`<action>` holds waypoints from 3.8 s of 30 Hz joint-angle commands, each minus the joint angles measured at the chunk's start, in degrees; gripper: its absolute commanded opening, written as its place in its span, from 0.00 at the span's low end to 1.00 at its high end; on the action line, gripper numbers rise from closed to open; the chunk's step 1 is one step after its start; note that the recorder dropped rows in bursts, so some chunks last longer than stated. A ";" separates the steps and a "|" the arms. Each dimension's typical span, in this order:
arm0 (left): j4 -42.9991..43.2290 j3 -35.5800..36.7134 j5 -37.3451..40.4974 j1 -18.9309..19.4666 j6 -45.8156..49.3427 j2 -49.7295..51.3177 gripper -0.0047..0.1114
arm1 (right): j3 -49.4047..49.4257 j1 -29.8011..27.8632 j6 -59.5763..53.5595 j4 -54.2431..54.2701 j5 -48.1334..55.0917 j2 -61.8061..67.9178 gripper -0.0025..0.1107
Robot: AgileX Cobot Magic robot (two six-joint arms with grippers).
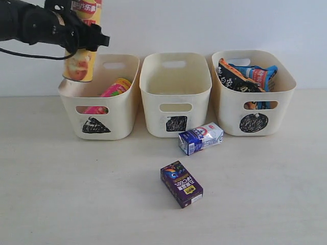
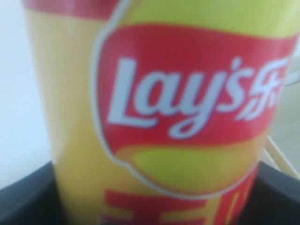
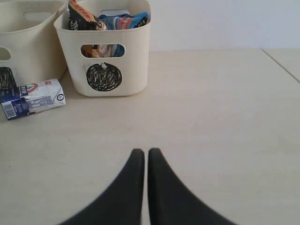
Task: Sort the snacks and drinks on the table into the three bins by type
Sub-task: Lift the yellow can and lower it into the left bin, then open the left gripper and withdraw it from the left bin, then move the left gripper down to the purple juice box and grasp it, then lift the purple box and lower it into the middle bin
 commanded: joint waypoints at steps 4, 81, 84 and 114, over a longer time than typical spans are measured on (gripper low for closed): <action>0.38 -8.75 8.28 -0.21 2.78 7.85 0.30 | 0.27 -0.05 0.20 -0.21 -0.56 -0.26 0.02; -35.55 11.37 27.42 -24.87 47.33 7.09 0.97 | 0.27 -0.05 0.21 -0.21 -0.03 -0.26 0.02; -35.55 10.81 27.97 -24.97 47.56 8.27 0.97 | 0.27 -0.05 0.21 -0.21 -0.03 -0.26 0.02; -32.33 10.81 11.41 -25.53 45.73 -11.51 0.07 | 0.27 -0.05 0.23 -0.21 -0.24 -0.26 0.02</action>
